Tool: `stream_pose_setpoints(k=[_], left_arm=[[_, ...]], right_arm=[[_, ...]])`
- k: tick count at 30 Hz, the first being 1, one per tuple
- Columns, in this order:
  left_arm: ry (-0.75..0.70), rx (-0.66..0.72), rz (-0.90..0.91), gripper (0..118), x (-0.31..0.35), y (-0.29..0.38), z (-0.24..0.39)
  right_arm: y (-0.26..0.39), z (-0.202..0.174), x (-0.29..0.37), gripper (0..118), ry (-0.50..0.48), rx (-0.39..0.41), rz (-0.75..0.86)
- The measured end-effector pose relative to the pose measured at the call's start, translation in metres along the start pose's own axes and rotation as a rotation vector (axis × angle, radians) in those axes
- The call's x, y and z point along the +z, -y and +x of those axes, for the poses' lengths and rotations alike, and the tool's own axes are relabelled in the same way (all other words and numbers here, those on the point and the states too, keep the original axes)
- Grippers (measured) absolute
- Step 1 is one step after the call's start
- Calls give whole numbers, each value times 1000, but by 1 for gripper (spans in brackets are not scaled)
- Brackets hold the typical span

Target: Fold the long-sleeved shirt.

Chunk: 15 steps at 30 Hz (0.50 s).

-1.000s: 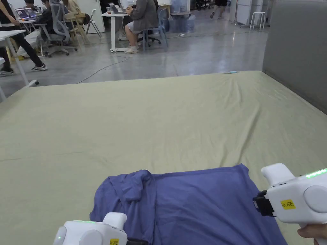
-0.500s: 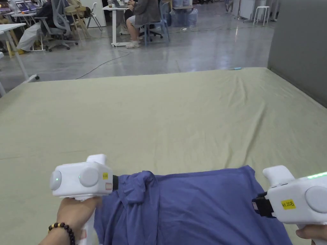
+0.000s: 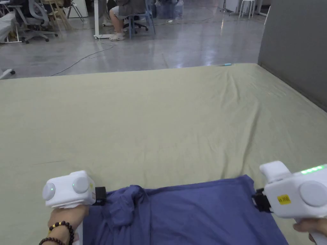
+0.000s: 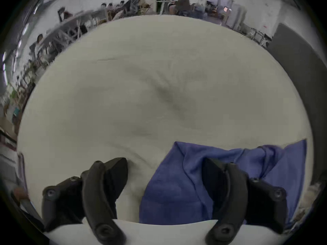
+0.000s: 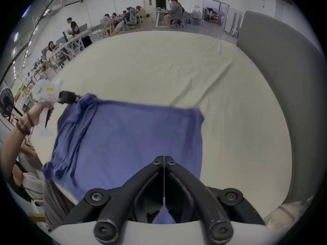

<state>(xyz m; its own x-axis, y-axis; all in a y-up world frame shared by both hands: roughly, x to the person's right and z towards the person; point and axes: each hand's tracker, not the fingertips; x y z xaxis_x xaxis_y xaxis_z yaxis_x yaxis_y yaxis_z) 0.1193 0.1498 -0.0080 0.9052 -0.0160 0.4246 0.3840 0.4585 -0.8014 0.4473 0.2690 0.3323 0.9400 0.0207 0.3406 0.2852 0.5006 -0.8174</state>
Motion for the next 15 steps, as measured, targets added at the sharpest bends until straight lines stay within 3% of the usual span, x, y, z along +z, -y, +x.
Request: stream_pose_setpoints(k=[1, 2, 3, 4, 5, 6, 7, 8, 9, 15], left_arm=[[-19, -13, 8, 69, 5, 1, 6], [5, -18, 10, 45, 11, 1, 12], [29, -39, 20, 13, 19, 2, 17], [62, -49, 27, 0, 19, -4, 13], [90, -45, 32, 0, 26, -4, 16], [68, -35, 59, 0, 33, -4, 19], [63, -39, 79, 0, 38, -4, 20], [77, -50, 81, 0, 44, -4, 18], [84, -51, 73, 0, 46, -5, 18], [89, -65, 59, 0, 50, -11, 12]], right_arm=[[-17, 5, -8, 0, 4, -4, 9], [-35, 10, -16, 0, 11, -18, 19], [-54, 16, -28, 0, 22, -38, 22], [-70, 23, -41, 0, 32, -52, 21], [-84, 30, -55, 0, 65, -80, 2], [-97, 38, -70, 8, 83, -90, -27], [-106, 44, -84, 50, 89, -84, -54], [-111, 49, -97, 85, 90, -102, -93], [-115, 54, -112, 100, 77, -98, -148], [-108, 62, -167, 73, 98, -148, -294]])
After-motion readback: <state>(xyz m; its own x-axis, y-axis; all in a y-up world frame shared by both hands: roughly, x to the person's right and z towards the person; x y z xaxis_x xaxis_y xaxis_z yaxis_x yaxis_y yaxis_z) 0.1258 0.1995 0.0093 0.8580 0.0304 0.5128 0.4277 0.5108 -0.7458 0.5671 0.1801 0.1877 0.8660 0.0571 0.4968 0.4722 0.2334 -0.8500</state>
